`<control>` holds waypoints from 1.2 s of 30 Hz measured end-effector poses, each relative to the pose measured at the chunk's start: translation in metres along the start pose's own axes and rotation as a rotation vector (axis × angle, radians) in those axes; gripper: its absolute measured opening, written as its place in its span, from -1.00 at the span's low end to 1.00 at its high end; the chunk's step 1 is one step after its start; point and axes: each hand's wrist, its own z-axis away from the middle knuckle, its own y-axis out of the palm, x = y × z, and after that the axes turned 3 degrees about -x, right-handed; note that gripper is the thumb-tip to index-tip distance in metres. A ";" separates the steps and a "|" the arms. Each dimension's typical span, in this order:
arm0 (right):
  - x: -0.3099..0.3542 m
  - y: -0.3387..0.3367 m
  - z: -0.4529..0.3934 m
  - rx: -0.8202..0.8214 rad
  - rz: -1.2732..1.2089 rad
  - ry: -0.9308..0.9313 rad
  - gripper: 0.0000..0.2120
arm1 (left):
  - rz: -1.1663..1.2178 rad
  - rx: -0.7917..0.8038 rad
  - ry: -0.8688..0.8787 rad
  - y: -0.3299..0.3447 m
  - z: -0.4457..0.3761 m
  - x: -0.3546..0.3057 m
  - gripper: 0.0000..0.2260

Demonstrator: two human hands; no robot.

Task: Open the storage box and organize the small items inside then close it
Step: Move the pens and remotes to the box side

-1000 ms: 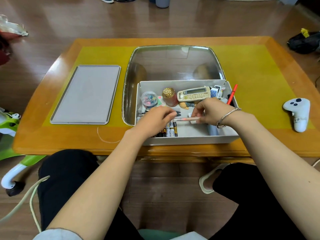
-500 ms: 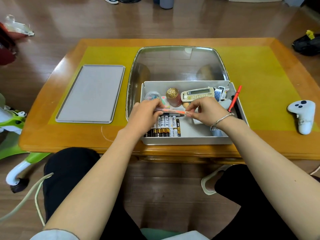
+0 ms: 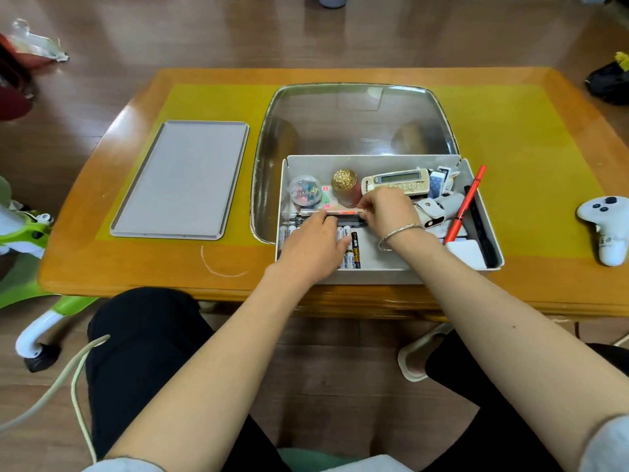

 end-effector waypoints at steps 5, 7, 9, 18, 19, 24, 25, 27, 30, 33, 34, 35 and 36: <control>0.013 0.008 -0.010 -0.019 0.075 -0.006 -0.80 | -0.067 0.135 -0.051 0.002 -0.011 0.005 -0.44; 0.015 0.012 -0.013 -0.023 0.106 -0.009 -0.80 | -0.106 0.199 -0.069 0.003 -0.013 0.006 -0.39; 0.016 0.015 -0.015 -0.026 0.132 -0.004 -0.80 | -0.122 0.238 -0.081 0.003 -0.014 0.007 -0.37; 0.019 0.019 -0.019 -0.029 0.152 0.000 -0.81 | -0.126 0.230 -0.089 0.004 -0.015 0.008 -0.33; 0.018 0.018 -0.019 -0.027 0.149 0.000 -0.81 | -0.120 0.232 -0.079 0.005 -0.015 0.008 -0.34; 0.015 0.010 -0.013 -0.031 0.099 -0.035 -0.83 | -0.113 0.262 -0.091 0.006 -0.016 0.012 -0.33; 0.014 0.008 -0.010 -0.038 0.083 -0.035 -0.84 | -0.113 0.262 -0.090 0.006 -0.017 0.013 -0.33; 0.011 0.002 -0.001 -0.064 0.052 -0.024 -0.87 | -0.110 0.260 -0.090 0.007 -0.018 0.013 -0.32; 0.002 -0.009 0.014 -0.147 0.026 0.012 -0.86 | -0.105 0.261 -0.086 0.008 -0.018 0.015 -0.33; -0.015 -0.024 0.031 -0.265 -0.018 0.068 -0.86 | -0.103 0.267 -0.078 0.008 -0.018 0.016 -0.34; -0.023 -0.029 0.036 -0.301 -0.036 0.091 -0.87 | -0.105 0.270 -0.075 0.008 -0.018 0.016 -0.35; -0.030 -0.033 0.041 -0.331 -0.048 0.120 -0.88 | -0.109 0.271 -0.072 0.008 -0.018 0.016 -0.35; -0.039 -0.038 0.045 -0.357 -0.056 0.159 -0.89 | -0.114 0.271 -0.070 0.008 -0.018 0.016 -0.35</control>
